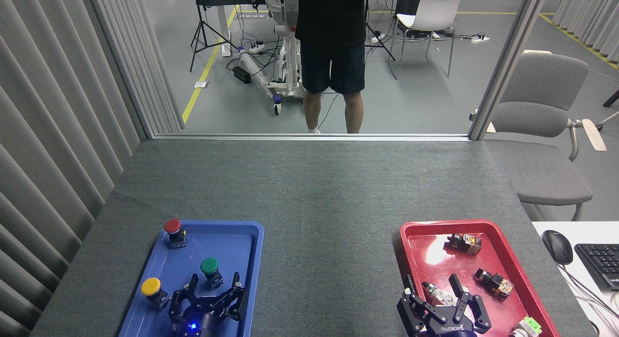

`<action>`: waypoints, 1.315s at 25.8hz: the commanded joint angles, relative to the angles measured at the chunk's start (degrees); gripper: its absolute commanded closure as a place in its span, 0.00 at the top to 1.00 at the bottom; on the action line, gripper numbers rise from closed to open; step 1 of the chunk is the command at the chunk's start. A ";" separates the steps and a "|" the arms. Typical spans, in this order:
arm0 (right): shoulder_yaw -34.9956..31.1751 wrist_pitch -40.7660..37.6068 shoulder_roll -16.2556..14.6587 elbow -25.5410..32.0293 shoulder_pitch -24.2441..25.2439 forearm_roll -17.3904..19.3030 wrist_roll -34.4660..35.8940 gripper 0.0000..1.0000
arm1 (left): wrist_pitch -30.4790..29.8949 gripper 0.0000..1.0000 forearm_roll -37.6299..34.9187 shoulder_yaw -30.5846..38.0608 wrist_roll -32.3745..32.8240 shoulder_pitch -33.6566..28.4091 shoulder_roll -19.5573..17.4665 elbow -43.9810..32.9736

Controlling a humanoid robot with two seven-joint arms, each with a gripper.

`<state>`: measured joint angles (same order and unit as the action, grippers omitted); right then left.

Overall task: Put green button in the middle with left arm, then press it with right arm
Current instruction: 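Close the left gripper on the green button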

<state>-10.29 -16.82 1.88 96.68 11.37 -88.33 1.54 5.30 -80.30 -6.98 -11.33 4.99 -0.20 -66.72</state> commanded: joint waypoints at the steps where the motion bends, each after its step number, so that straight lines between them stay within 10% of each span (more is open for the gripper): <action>1: -0.08 0.03 -0.03 0.00 0.05 0.00 0.05 1.00 | -0.11 1.00 1.02 -0.05 -0.10 1.33 0.11 2.47; 20: -0.79 0.12 -0.03 0.00 0.05 0.00 0.13 1.00 | 0.06 0.99 3.74 0.22 -0.10 5.46 1.61 9.06; 34: -0.87 0.29 -0.03 0.00 0.05 0.00 0.05 1.00 | -0.02 0.34 7.00 0.13 -0.89 5.90 1.34 10.21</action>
<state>-11.15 -16.57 1.84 96.68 11.43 -88.33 1.70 5.31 -73.30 -6.81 -12.04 10.96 1.16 -56.50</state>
